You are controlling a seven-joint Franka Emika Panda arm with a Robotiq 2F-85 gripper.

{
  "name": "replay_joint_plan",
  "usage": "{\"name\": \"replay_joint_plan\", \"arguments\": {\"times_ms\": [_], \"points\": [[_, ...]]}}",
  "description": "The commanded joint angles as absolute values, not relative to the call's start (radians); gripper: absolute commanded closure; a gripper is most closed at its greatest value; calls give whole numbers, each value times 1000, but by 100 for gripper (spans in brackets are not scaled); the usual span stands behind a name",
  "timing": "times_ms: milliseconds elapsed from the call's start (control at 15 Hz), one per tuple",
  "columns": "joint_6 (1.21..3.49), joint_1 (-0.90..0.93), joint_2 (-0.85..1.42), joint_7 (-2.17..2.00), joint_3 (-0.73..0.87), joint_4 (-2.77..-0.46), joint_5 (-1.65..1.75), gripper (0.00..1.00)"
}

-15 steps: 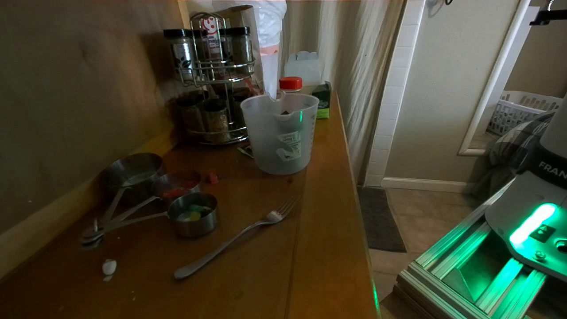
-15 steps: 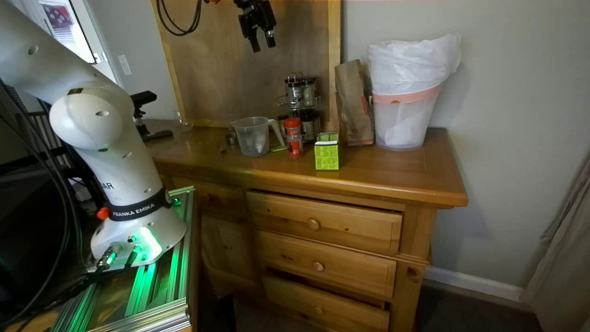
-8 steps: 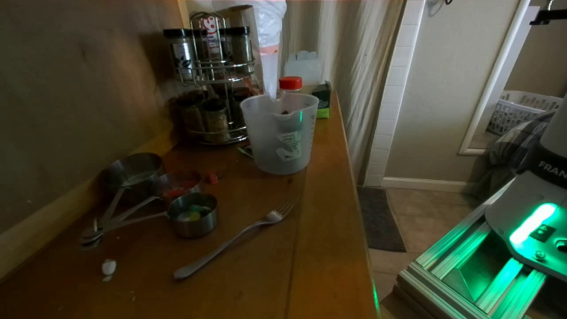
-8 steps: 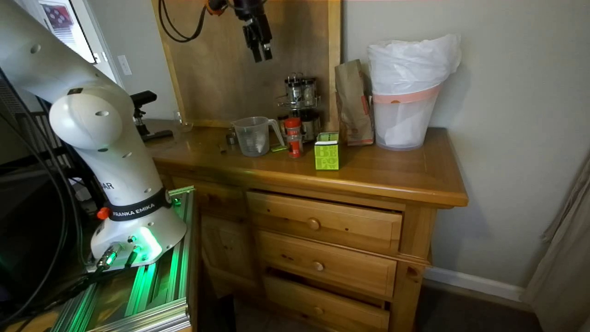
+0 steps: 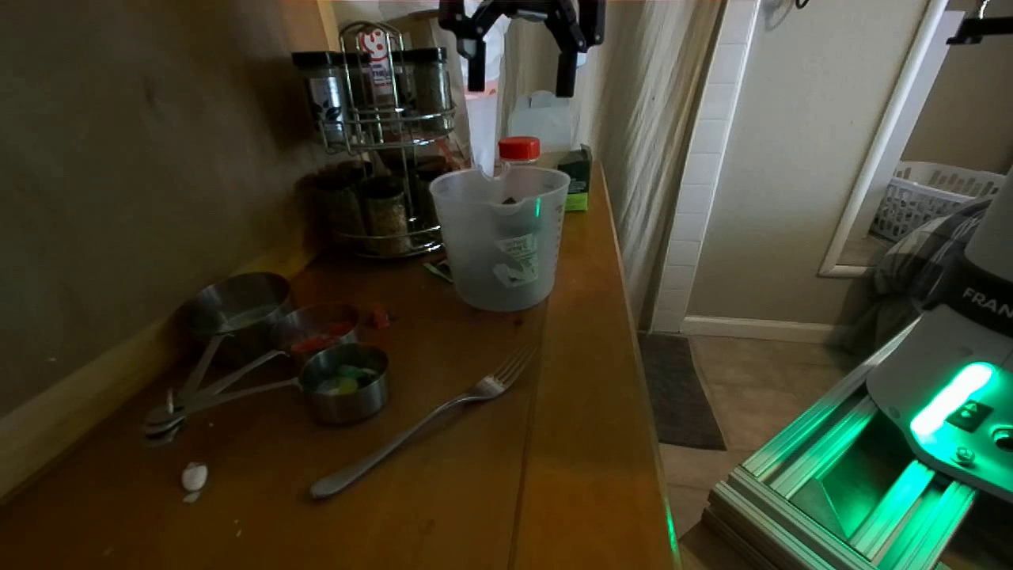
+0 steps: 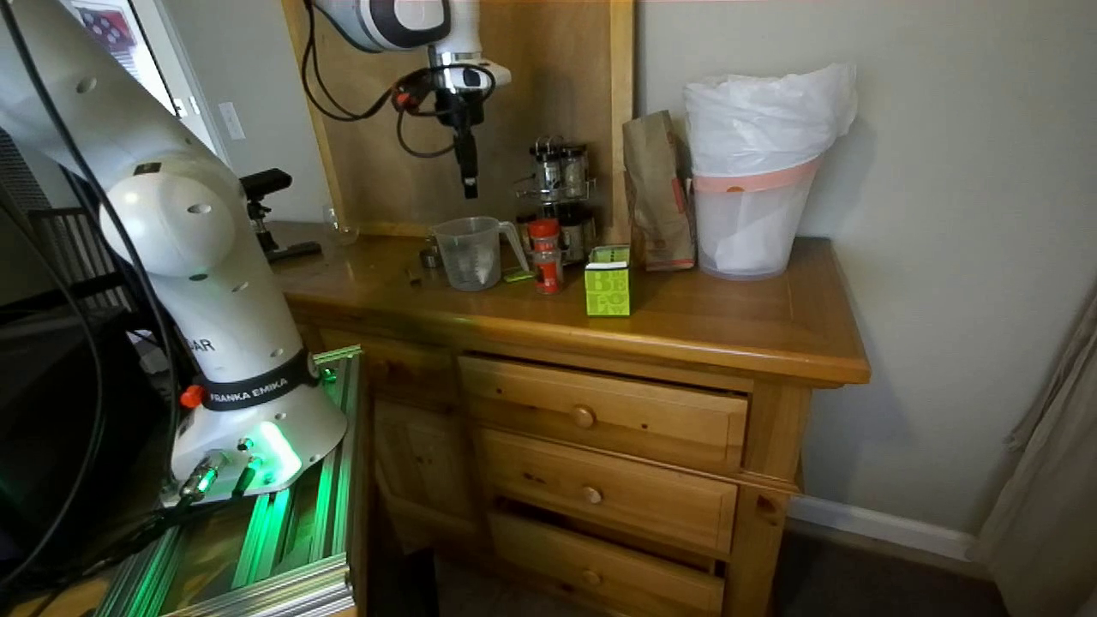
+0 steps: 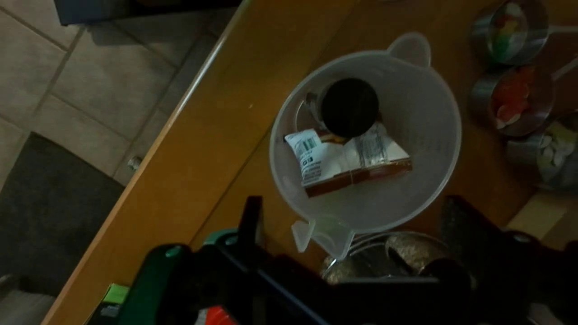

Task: Remove the black pepper container from the clear jug and put it on the table

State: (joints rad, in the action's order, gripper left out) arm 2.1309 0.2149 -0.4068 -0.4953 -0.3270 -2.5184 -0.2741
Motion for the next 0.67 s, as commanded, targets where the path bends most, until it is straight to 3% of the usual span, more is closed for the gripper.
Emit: {"name": "replay_joint_plan", "arguments": {"times_ms": [0,600], "points": [[2135,225,-400,-496,-324,-2523,-282,0],[2156,237,-241,-470,-315,-2500,-318,1]]}}
